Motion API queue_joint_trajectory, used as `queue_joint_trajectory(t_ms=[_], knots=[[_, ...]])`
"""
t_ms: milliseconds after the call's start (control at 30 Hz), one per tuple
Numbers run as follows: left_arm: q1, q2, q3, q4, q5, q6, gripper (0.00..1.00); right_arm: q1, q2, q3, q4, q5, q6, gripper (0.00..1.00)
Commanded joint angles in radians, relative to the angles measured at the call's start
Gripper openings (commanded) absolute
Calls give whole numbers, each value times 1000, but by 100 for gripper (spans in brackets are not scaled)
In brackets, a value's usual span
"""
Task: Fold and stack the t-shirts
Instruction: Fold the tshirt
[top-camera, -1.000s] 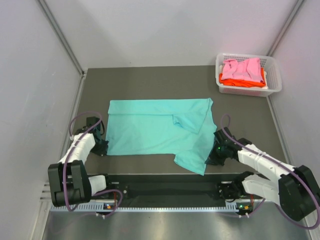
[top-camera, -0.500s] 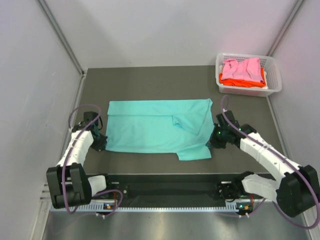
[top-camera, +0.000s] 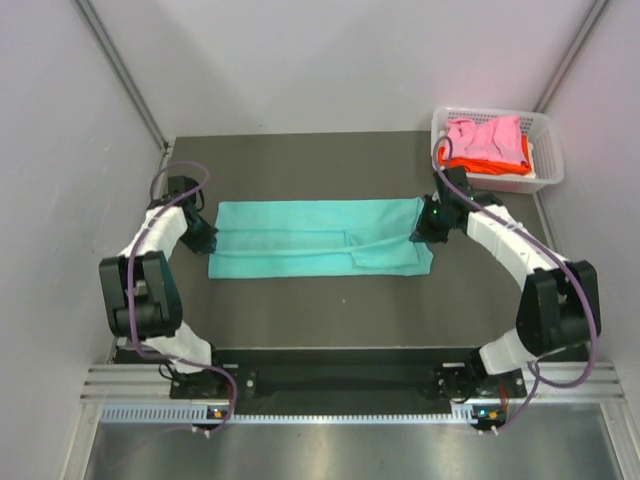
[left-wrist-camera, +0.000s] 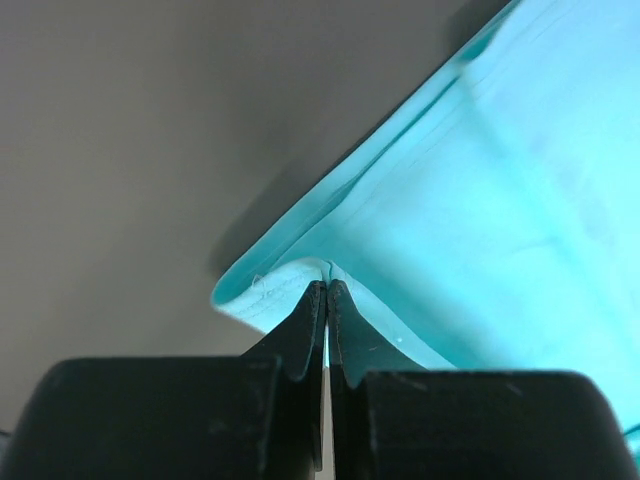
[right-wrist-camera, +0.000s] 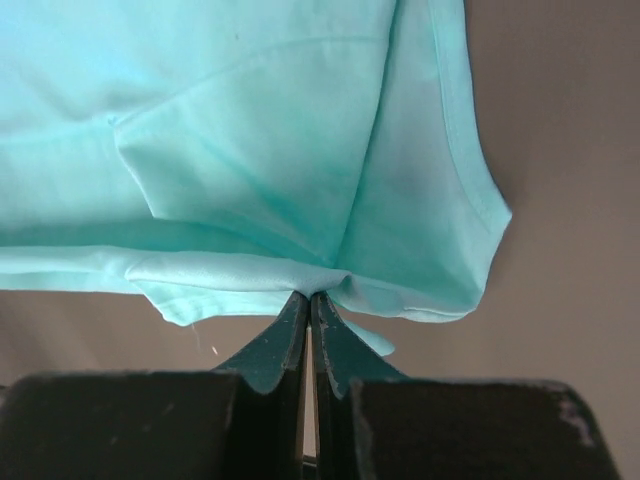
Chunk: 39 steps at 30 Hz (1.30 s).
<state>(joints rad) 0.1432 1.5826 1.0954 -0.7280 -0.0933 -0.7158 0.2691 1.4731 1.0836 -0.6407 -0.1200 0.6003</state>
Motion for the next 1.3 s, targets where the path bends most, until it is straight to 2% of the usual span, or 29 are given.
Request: queue_joint_trajectory(t_ms=[0, 200, 467, 1167, 1267], knots=[[4, 75, 115, 42, 30, 39, 0, -34, 76, 108, 16, -35, -53, 0], [4, 184, 230, 15, 10, 42, 0, -53, 193, 229, -2, -82, -80, 0], [4, 295, 328, 13, 18, 36, 0, -62, 277, 291, -16, -118, -85, 0], [7, 407, 420, 6, 7, 41, 0, -97, 394, 341, -13, -150, -99, 0], [6, 424, 445, -7, 0, 67, 3, -106, 417, 352, -13, -147, -140, 7]])
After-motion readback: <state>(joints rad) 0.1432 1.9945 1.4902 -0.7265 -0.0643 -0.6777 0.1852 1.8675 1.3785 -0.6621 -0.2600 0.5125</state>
